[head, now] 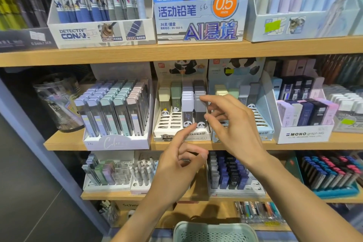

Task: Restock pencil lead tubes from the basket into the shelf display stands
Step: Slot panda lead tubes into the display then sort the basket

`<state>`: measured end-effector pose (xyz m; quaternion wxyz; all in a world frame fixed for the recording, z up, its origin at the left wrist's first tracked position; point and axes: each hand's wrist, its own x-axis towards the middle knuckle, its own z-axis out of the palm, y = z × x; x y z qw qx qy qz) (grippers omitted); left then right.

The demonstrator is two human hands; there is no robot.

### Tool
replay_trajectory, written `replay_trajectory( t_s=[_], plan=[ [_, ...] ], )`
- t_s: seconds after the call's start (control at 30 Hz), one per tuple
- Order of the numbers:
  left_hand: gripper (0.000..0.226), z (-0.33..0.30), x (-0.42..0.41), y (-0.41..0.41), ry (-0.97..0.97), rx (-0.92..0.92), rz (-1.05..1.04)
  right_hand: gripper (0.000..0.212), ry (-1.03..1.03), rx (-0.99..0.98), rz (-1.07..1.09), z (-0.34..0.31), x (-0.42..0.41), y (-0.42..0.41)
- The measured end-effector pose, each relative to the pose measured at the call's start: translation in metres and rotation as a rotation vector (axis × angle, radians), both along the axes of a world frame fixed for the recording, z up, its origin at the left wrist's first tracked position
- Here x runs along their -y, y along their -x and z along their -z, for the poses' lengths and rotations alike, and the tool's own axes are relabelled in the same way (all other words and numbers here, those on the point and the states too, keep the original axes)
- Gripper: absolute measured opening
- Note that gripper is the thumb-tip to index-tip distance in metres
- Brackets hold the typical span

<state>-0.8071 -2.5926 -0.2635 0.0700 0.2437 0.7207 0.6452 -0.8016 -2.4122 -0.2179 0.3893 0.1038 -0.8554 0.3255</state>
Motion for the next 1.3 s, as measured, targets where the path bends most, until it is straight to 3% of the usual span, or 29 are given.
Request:
replay_trajectory(
  t_s=[0.1,0.23,0.33,0.43,0.6,0.8,0.97,1.23,1.3],
  plan=[
    [0.051,0.001,0.003,-0.003,-0.019,-0.040,-0.013,0.043,0.021,0.033,0.014,0.005,0.005,-0.013],
    [0.031,0.007,0.010,-0.008,0.030,-0.085,-0.034,0.026,-0.064,-0.019,0.061,0.017,0.013,-0.041],
    [0.027,0.015,0.018,-0.015,0.125,-0.145,-0.034,0.017,-0.226,-0.082,0.036,0.026,0.008,-0.062],
    [0.026,0.022,0.024,-0.022,0.191,-0.163,-0.038,0.016,-0.223,-0.014,-0.009,0.036,0.006,-0.075],
    [0.024,0.055,0.022,-0.032,0.358,-0.180,0.025,0.017,-0.211,0.358,-0.062,0.092,0.015,-0.102],
    [0.052,0.132,0.022,-0.057,0.925,-0.149,0.247,0.052,-0.440,1.049,-0.059,0.184,0.023,-0.142],
    [0.066,0.189,0.034,-0.071,1.254,0.064,0.464,0.057,-0.421,1.529,-0.057,0.249,0.022,-0.164],
    [0.072,0.276,0.007,-0.053,1.203,0.397,0.269,0.038,0.016,1.689,0.170,0.321,0.010,-0.120],
    [0.065,0.299,-0.001,-0.056,1.216,0.447,0.256,0.024,0.118,1.699,0.218,0.337,0.008,-0.112]
  ],
)
